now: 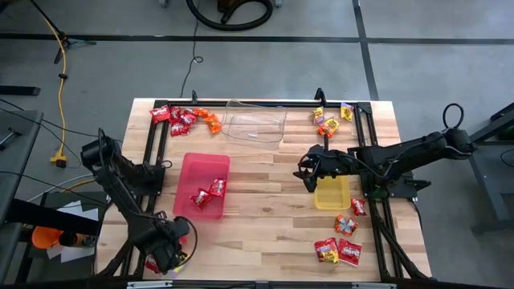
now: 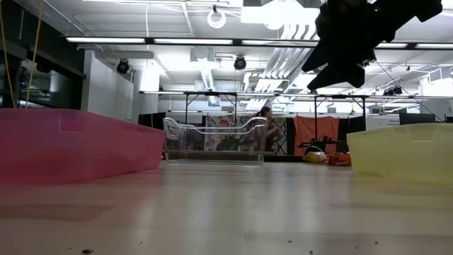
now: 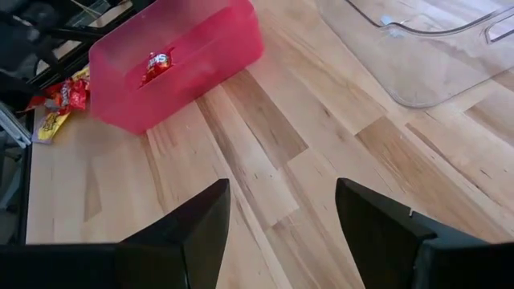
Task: Sort candy
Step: Put the red candy into the red bin
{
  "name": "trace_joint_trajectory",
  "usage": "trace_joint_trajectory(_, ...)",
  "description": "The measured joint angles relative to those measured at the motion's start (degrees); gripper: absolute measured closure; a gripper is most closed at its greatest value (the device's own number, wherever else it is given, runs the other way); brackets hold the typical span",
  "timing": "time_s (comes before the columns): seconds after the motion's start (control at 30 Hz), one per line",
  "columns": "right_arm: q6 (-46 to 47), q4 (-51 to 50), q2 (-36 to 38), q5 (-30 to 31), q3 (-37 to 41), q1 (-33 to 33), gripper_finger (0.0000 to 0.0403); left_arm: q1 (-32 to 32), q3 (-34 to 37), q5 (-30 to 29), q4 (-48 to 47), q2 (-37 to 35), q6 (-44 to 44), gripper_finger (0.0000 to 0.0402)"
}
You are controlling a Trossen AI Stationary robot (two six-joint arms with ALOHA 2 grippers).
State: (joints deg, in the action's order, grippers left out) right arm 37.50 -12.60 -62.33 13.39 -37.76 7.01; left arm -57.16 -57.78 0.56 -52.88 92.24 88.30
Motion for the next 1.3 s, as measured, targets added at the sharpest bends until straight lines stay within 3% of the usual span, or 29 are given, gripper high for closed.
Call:
trace_joint_trajectory(0.17,0.0,0.0,0.0,0.0,0.0,0.0,0.0181,1.0,4.7,1.3,7.9,0.0,0.1,0.0211)
trace_joint_trajectory(0.37,0.0,0.0,0.0,0.0,0.0,0.0,0.0181,2.1,7.3,1.4,7.2,0.0,1.0,0.0230)
trace_joint_trajectory(0.47,0.1,0.0,0.0,0.0,0.0,0.0,0.0181,2.1,7.3,1.4,8.2,-0.3,-0.2,0.0282)
trace_joint_trajectory(0.57,0.2,0.0,0.0,0.0,0.0,0.0,0.0181,2.0,6.0,1.2,8.4,-2.3,-0.8,0.0365)
trace_joint_trajectory(0.63,0.2,0.0,0.0,0.0,0.0,0.0,0.0181,1.7,4.8,0.1,8.6,-5.0,-1.4,0.0389)
trace_joint_trajectory(0.8,0.1,0.0,0.0,0.5,0.0,0.0,0.0181,1.7,1.2,-6.5,8.6,-14.5,-7.0,0.0394)
trace_joint_trajectory(1.07,0.3,0.0,0.0,1.5,0.0,0.0,0.0181,7.6,-2.6,-31.3,6.4,-27.9,-21.6,0.0401)
trace_joint_trajectory(1.3,1.3,0.9,0.0,1.5,0.0,0.0,0.0181,22.6,-2.6,-30.8,-7.5,-27.3,-34.1,0.0401)
